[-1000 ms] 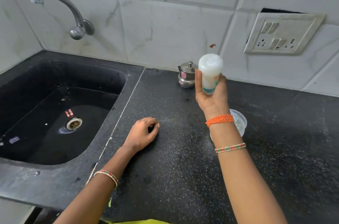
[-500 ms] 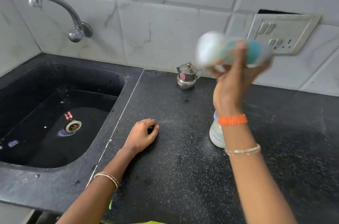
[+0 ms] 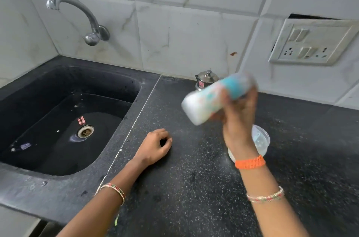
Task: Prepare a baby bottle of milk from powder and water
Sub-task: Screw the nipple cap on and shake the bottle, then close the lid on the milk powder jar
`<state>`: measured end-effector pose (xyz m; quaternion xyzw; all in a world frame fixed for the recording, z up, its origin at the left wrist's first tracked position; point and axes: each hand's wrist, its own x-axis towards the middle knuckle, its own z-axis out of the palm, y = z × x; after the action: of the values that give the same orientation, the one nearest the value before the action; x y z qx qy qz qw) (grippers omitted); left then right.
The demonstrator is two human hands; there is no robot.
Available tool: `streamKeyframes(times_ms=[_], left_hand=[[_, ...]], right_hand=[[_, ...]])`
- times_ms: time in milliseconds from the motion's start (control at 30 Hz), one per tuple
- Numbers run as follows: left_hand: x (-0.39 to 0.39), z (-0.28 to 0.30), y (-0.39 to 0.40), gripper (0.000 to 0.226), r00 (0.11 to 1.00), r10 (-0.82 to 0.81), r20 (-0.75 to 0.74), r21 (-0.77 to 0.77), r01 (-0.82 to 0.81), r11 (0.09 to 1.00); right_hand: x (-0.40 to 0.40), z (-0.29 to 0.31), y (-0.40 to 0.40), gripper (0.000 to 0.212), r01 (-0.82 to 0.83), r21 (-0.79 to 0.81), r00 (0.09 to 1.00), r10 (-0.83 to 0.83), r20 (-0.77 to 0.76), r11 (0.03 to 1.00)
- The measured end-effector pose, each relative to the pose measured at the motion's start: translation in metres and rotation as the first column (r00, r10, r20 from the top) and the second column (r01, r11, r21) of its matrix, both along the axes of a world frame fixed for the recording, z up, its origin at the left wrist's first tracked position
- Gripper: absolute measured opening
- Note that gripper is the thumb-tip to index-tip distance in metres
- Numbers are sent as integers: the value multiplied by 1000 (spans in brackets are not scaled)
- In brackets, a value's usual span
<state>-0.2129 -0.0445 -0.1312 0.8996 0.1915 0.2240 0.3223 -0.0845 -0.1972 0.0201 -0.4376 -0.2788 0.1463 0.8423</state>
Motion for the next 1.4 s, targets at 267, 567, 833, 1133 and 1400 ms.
streamKeyframes(times_ms=[267, 567, 833, 1133, 1400], left_hand=[[0, 4, -2, 15, 1000, 5, 22, -37, -5, 999], [-1, 4, -5, 13, 999, 33, -14, 32, -32, 999], [-3, 8, -6, 14, 999, 39, -24, 43, -38, 998], [-11, 10, -16, 16, 990, 92, 108, 43, -98, 994], [11, 8, -84, 43, 976, 19, 219, -129, 10, 992]], right_hand=[[5, -46, 18, 66, -149, -284, 981, 178, 78, 947], [46, -63, 39, 70, 30, -594, 850, 292, 438, 804], [41, -69, 49, 63, 87, -672, 738, 405, 539, 735], [39, -56, 21, 68, 198, -772, 662, 498, 560, 604], [189, -50, -72, 38, 250, -945, 965, -136, 225, 209]])
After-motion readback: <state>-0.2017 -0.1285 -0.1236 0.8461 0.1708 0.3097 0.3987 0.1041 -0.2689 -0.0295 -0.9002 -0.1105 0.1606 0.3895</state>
